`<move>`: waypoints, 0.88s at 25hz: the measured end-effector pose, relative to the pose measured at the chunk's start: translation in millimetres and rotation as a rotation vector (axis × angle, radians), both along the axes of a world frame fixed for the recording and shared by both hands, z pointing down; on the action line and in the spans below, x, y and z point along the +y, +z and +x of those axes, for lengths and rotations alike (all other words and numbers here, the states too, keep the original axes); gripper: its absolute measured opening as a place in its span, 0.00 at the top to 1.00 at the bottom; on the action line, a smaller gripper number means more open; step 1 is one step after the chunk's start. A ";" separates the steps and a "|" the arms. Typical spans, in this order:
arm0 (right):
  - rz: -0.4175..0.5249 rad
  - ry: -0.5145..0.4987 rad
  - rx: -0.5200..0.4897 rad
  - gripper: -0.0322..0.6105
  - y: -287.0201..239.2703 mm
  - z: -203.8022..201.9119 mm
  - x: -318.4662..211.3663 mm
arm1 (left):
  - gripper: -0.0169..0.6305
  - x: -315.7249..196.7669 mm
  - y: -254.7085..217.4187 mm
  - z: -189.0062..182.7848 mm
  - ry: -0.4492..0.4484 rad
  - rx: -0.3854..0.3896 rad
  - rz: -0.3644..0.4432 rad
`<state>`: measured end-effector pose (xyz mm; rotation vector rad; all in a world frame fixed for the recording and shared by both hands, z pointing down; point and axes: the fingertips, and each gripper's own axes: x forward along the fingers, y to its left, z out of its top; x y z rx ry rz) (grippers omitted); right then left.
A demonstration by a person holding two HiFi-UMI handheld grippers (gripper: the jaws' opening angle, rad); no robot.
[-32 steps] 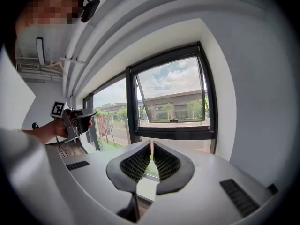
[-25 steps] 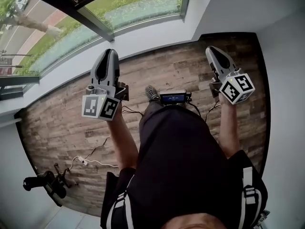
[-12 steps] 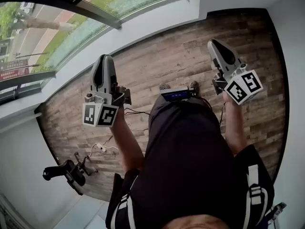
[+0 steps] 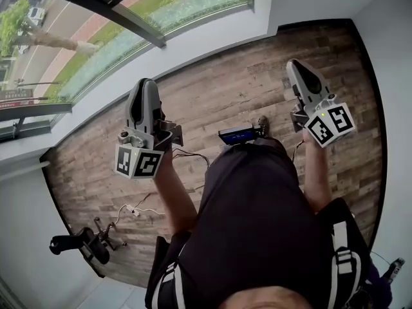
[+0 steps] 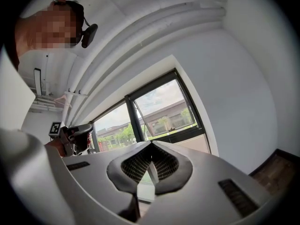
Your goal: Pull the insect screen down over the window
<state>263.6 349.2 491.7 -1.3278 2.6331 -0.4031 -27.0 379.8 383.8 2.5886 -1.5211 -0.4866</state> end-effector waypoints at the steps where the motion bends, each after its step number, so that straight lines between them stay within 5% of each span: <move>1: -0.005 -0.005 0.007 0.94 -1.0 -11.8 9.4 | 0.90 10.5 -0.7 -12.8 -0.005 0.013 0.004; 8: 0.001 -0.036 0.068 0.94 -17.6 -80.9 65.7 | 0.90 58.3 2.5 -83.2 -0.015 0.126 0.032; 16: 0.013 -0.033 0.118 0.94 -17.0 -99.7 114.1 | 0.90 87.8 34.0 -85.6 0.042 0.203 0.030; 22: 0.045 -0.065 0.137 0.94 -34.6 -122.6 114.6 | 0.90 100.3 22.9 -98.8 0.036 0.192 0.062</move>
